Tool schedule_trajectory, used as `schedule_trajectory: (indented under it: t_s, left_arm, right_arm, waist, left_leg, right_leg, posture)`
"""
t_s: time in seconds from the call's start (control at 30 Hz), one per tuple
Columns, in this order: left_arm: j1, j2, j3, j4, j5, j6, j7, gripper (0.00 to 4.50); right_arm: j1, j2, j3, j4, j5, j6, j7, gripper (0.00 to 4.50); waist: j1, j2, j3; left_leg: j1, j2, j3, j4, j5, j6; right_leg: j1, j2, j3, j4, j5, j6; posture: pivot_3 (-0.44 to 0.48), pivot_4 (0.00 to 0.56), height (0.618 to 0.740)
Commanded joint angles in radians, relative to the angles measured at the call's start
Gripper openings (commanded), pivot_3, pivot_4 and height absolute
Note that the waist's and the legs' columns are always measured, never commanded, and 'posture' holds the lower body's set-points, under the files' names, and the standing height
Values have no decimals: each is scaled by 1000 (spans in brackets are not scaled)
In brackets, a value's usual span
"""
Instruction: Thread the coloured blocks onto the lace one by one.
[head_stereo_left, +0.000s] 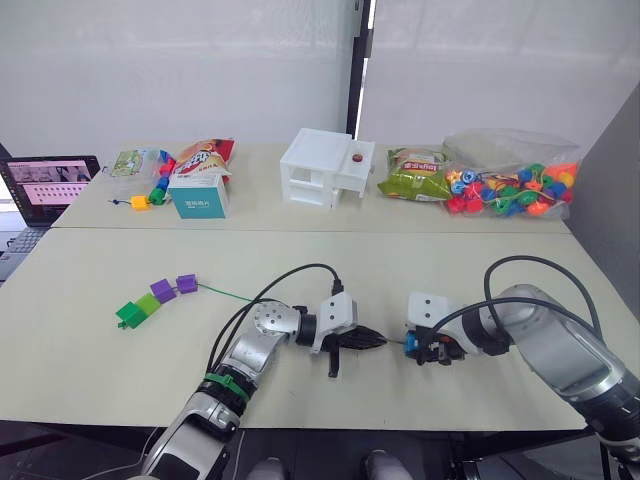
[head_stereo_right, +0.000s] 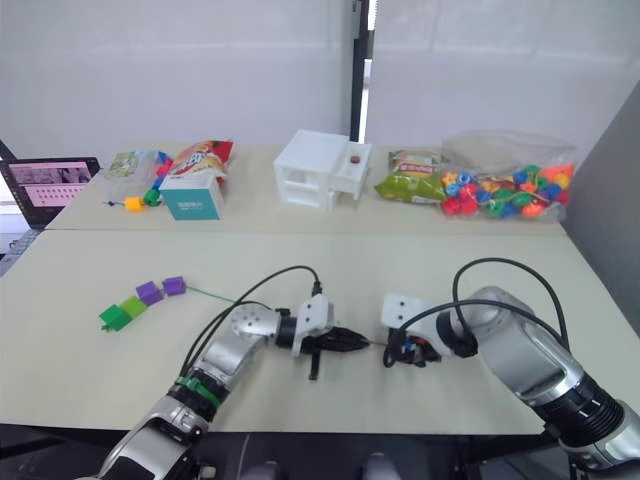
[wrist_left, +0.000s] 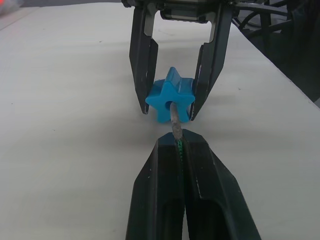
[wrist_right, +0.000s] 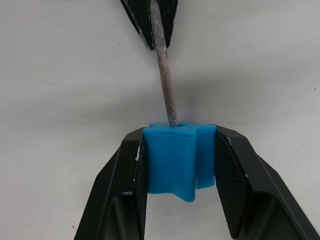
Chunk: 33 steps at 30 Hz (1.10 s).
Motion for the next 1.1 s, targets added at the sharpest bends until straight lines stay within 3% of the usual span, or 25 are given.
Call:
schedule_trajectory:
  t_s: [0.03,0.33,0.67,1.0,1.1]
  left_arm:
    - [-27,-32,-20,17,17,-37,6,0]
    - [-103,-114,-56,111,80,-104,35,0]
    - [-97,-155,-55,113,102,-93,59,0]
    - [-81,-72,-23,63,100,-48,24,3260]
    - [-63,-30,-22,34,96,-29,6,3293]
  right_arm:
    - [6,-1,24,2,6,20,5,1340]
    - [7,1,21,-29,21,44,2,1340]
    - [19,7,16,-70,35,76,-5,1340]
    - [18,17,33,-57,25,67,-14,1340]
    - [16,26,42,-54,21,64,-18,1340]
  waist:
    - [0,0,0]
    - [0,0,0]
    - [0,0,0]
    - [-3,0,0]
    - [-9,0,0]
  left_leg:
    - [0,0,0,0,0,0]
    - [0,0,0,0,0,0]
    - [0,0,0,0,0,0]
    - [0,0,0,0,0,0]
    - [1,0,0,-1,0,0]
  right_leg:
    - [0,0,0,0,0,0]
    - [0,0,0,0,0,0]
    - [0,0,0,0,0,0]
    - [0,0,0,0,0,0]
    - [0,1,0,0,0,0]
  posture:
    - [0,150,740]
    - [0,150,740]
    - [0,150,740]
    - [0,150,740]
    - [0,150,740]
